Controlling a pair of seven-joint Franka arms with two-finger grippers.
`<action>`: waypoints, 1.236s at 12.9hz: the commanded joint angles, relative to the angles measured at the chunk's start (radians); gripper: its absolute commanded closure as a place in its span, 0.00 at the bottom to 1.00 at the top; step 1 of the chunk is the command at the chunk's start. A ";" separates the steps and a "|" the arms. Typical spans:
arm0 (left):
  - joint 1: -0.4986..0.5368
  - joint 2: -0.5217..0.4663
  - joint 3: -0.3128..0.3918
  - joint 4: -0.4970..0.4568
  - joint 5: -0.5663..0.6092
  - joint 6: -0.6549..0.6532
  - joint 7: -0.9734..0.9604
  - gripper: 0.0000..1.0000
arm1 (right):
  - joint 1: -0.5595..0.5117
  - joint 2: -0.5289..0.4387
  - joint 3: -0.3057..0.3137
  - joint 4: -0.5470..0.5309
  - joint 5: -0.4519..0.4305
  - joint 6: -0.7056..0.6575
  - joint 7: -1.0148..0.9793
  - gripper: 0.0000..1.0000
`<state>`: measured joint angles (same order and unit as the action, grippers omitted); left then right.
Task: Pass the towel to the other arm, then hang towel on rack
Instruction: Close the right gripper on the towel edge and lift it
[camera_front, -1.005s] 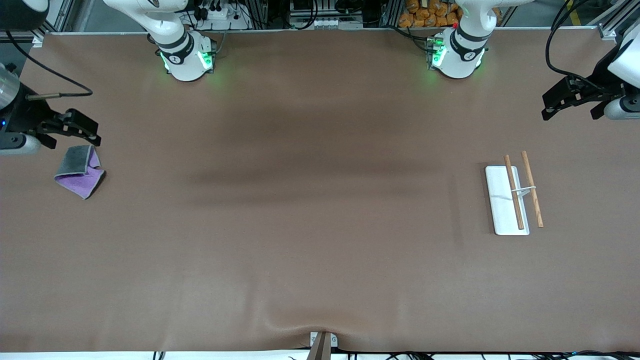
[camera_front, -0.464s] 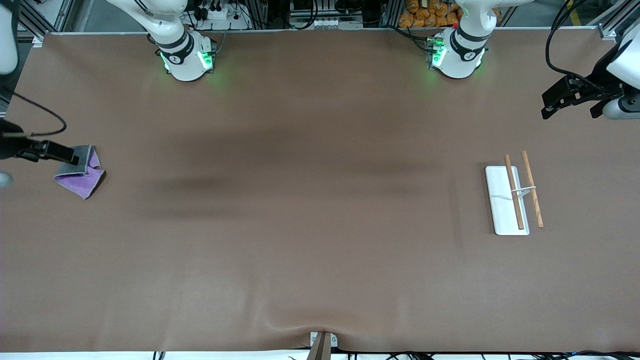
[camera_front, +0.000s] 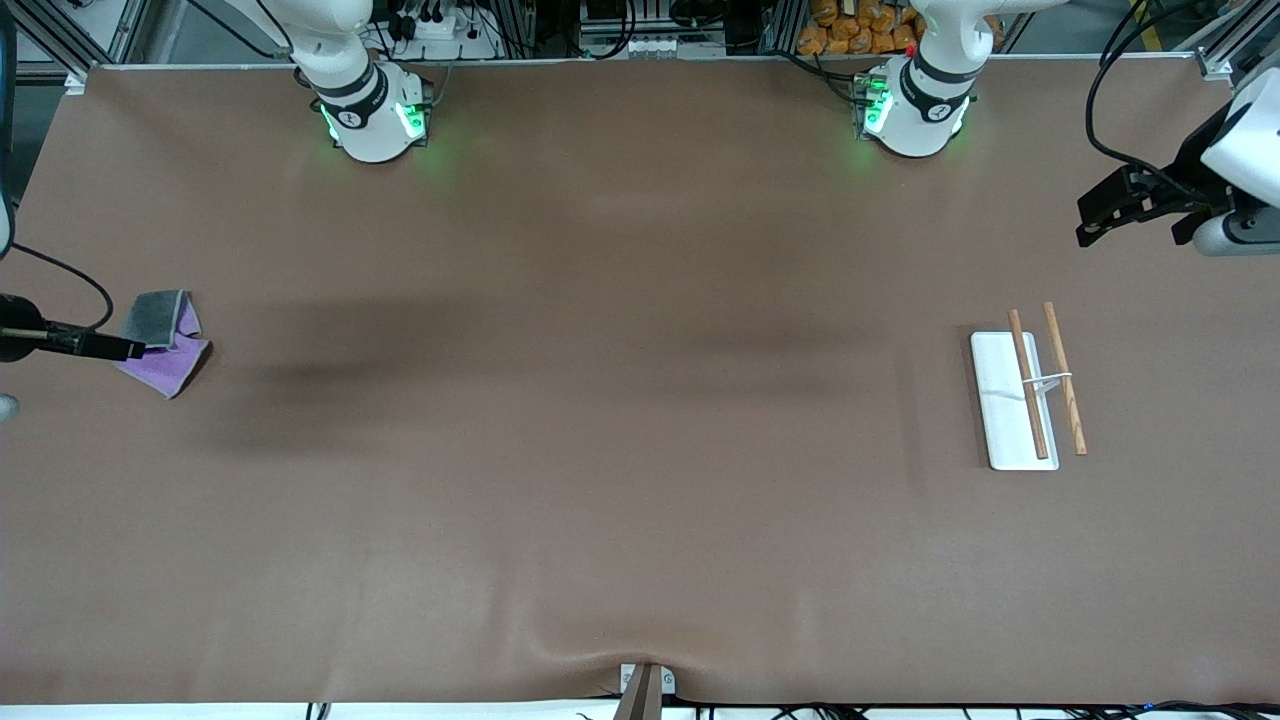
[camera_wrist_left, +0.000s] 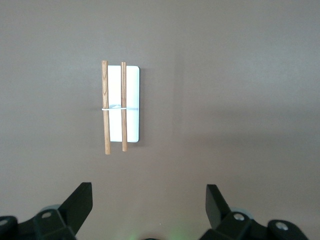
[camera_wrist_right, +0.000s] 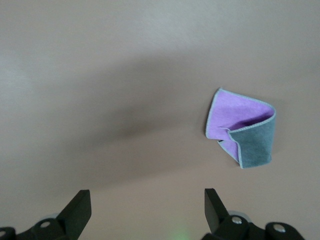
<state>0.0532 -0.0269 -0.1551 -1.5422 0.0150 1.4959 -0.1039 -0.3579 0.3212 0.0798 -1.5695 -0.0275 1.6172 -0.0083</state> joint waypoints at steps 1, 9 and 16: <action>0.002 0.019 -0.008 0.008 0.023 0.009 -0.008 0.00 | -0.061 0.059 0.018 0.011 -0.017 -0.013 0.001 0.00; -0.006 0.025 -0.009 0.001 0.023 0.010 -0.008 0.00 | -0.209 0.185 0.018 -0.001 -0.080 0.075 -0.169 0.00; -0.003 0.021 -0.030 -0.015 0.022 0.000 -0.005 0.00 | -0.305 0.326 0.018 -0.001 -0.080 0.233 -0.363 0.00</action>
<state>0.0493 0.0011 -0.1667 -1.5532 0.0150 1.5057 -0.1043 -0.6274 0.6100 0.0783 -1.5829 -0.0897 1.8243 -0.3192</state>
